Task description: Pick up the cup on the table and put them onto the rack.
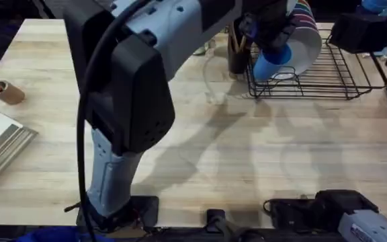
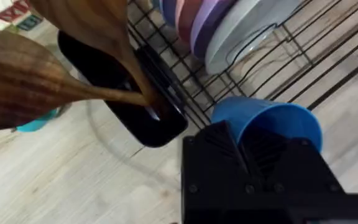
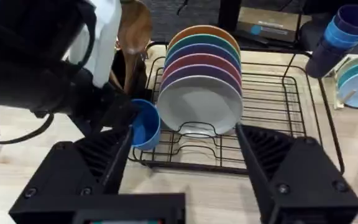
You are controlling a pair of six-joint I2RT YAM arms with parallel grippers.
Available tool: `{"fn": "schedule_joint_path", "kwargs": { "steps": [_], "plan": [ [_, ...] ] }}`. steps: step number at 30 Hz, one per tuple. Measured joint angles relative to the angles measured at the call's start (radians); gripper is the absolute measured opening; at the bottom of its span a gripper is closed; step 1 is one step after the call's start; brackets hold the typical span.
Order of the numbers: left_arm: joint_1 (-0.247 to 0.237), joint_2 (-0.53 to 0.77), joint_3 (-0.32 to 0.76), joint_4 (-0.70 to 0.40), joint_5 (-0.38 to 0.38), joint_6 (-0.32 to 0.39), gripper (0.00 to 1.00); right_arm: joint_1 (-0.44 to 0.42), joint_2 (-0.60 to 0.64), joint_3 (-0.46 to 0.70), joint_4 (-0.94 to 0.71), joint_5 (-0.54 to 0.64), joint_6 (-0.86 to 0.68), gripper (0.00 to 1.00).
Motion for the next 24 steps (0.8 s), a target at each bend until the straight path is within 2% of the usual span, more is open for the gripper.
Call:
{"fn": "schedule_joint_path", "kwargs": {
  "steps": [10, 16, 24],
  "plan": [
    [0.014, 0.000, -0.024, 0.030, -0.001, 0.000, 0.042, 0.000, 0.000, 0.000, 0.018, 0.000, 0.000, 0.996],
    [0.015, 0.000, -0.120, 0.064, -0.003, 0.000, 0.043, 0.000, 0.000, 0.000, 0.025, 0.000, 0.000, 0.996],
    [0.015, 0.000, -0.137, 0.077, -0.003, 0.000, 0.043, 0.000, 0.000, 0.000, 0.025, 0.000, 0.000, 0.996]
  ]
}}
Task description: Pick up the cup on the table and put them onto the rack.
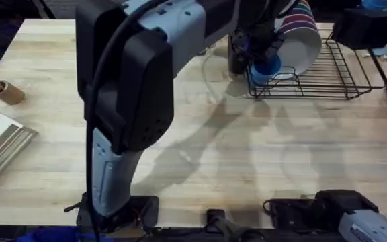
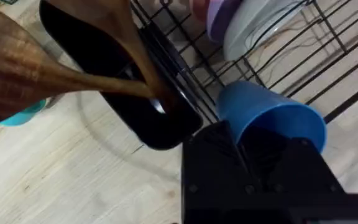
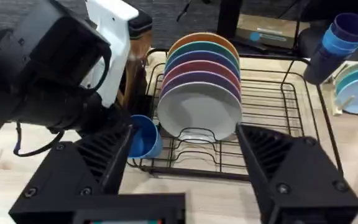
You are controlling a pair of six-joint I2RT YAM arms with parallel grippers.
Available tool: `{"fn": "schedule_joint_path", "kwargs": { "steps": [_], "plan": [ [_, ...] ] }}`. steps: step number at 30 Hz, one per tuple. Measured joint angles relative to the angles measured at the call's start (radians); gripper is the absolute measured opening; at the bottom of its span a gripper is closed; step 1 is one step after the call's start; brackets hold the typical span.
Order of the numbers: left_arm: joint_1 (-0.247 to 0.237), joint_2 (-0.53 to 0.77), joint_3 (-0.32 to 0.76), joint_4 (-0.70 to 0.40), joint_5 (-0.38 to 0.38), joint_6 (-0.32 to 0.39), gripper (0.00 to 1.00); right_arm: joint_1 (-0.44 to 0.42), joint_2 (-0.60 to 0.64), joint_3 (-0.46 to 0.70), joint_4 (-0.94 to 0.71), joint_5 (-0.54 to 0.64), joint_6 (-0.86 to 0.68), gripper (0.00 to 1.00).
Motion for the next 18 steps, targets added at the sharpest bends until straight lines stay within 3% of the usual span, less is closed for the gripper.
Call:
{"fn": "schedule_joint_path", "kwargs": {
  "steps": [5, 12, 18],
  "plan": [
    [0.000, 0.000, 0.000, 0.001, 0.000, 0.000, 0.043, 0.000, 0.000, 0.000, 0.000, 0.000, 0.000, 0.996],
    [0.000, 0.000, 0.000, 0.001, 0.000, 0.003, 0.140, 0.000, 0.000, 0.000, 0.000, 0.000, 0.000, 0.996],
    [0.000, 0.000, 0.000, 0.003, 0.000, 0.004, 0.152, 0.000, 0.000, 0.000, -0.003, 0.000, 0.000, 0.996]
  ]
}}
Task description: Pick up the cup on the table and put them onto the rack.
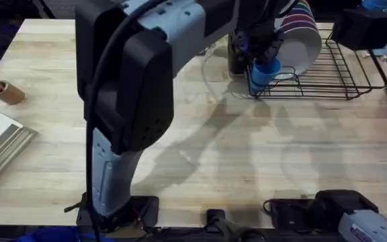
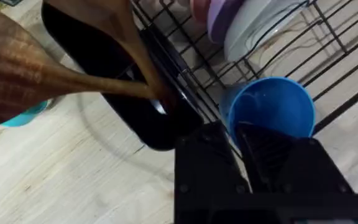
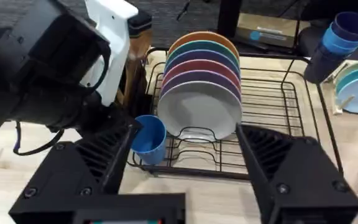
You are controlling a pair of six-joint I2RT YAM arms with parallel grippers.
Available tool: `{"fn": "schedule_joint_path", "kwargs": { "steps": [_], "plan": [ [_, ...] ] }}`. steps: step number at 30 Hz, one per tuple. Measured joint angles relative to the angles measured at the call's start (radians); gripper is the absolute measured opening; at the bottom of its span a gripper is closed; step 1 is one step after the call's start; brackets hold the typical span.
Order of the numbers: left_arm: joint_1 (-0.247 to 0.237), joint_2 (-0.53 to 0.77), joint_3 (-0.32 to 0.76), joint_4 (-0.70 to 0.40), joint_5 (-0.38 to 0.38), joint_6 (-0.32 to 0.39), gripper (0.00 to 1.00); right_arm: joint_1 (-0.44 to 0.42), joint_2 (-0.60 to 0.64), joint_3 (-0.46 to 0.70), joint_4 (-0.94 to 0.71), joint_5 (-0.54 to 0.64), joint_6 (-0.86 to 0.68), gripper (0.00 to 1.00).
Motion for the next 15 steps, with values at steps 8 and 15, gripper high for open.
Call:
{"fn": "schedule_joint_path", "kwargs": {
  "steps": [8, 15],
  "plan": [
    [0.000, 0.000, 0.000, -0.001, 0.000, 0.000, 0.196, 0.000, 0.000, 0.000, 0.000, 0.000, 0.000, 0.996],
    [0.000, 0.000, 0.022, -0.045, 0.000, 0.000, 0.239, 0.000, 0.000, 0.000, -0.001, 0.000, 0.000, 0.997]
  ]
}}
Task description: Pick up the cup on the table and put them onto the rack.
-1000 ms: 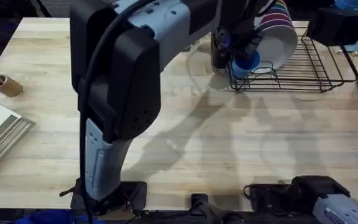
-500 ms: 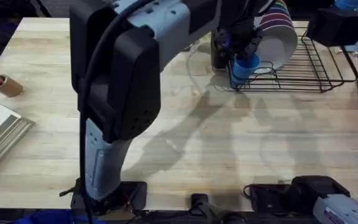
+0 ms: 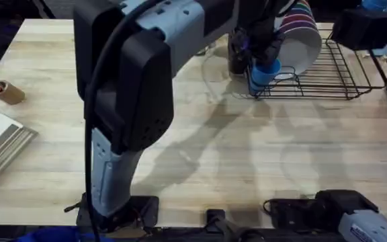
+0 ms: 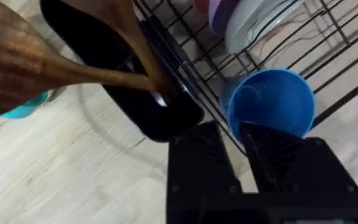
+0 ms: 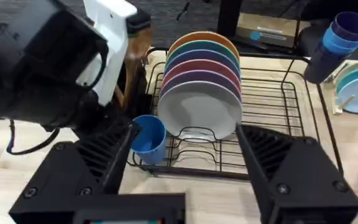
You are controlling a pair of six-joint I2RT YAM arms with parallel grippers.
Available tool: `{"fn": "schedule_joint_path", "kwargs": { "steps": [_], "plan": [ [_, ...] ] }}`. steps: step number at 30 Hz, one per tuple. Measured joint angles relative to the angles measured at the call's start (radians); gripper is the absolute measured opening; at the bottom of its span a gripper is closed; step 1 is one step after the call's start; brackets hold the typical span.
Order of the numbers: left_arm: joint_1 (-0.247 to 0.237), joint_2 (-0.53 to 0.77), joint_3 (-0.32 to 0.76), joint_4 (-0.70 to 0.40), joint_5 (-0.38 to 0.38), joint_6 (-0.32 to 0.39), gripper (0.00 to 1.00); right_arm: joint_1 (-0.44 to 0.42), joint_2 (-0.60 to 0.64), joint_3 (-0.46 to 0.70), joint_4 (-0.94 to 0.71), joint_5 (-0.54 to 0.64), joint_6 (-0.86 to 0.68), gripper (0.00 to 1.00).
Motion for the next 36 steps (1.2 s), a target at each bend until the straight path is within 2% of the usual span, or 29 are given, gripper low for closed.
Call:
{"fn": "schedule_joint_path", "kwargs": {
  "steps": [2, 7, 10, 16, 19, 28, 30, 34, 36],
  "plan": [
    [0.000, 0.000, 0.015, -0.001, 0.000, 0.000, 0.287, 0.000, 0.000, 0.000, 0.000, 0.000, 0.000, 0.997],
    [0.000, 0.000, 0.026, -0.011, 0.000, 0.000, 0.309, 0.000, 0.000, 0.000, 0.000, 0.000, 0.000, 0.997],
    [0.000, -0.007, 0.026, -0.029, 0.000, 0.000, 0.401, 0.000, 0.000, 0.000, 0.000, 0.000, 0.000, 0.995],
    [0.007, -0.077, 0.026, -0.062, 0.000, 0.015, 0.470, 0.000, 0.000, 0.000, 0.000, 0.000, 0.000, 0.996],
    [0.023, -0.137, 0.026, -0.089, 0.000, 0.036, 0.543, 0.000, 0.000, 0.000, 0.000, 0.000, 0.000, 0.997],
    [0.098, -0.228, 0.030, -0.197, -0.001, 0.065, 0.590, 0.000, 0.000, 0.000, 0.000, 0.000, -0.013, 0.995],
    [0.115, -0.229, 0.030, -0.221, -0.001, 0.079, 0.665, 0.000, 0.000, 0.000, 0.000, 0.000, -0.015, 0.995],
    [0.141, -0.234, 0.025, -0.222, -0.002, 0.107, 0.950, 0.000, 0.000, 0.000, 0.000, 0.000, -0.020, 0.996],
    [0.149, -0.250, 0.008, -0.214, -0.003, 0.120, 0.975, 0.000, 0.000, 0.000, 0.000, 0.000, -0.029, 0.996]
  ]
}}
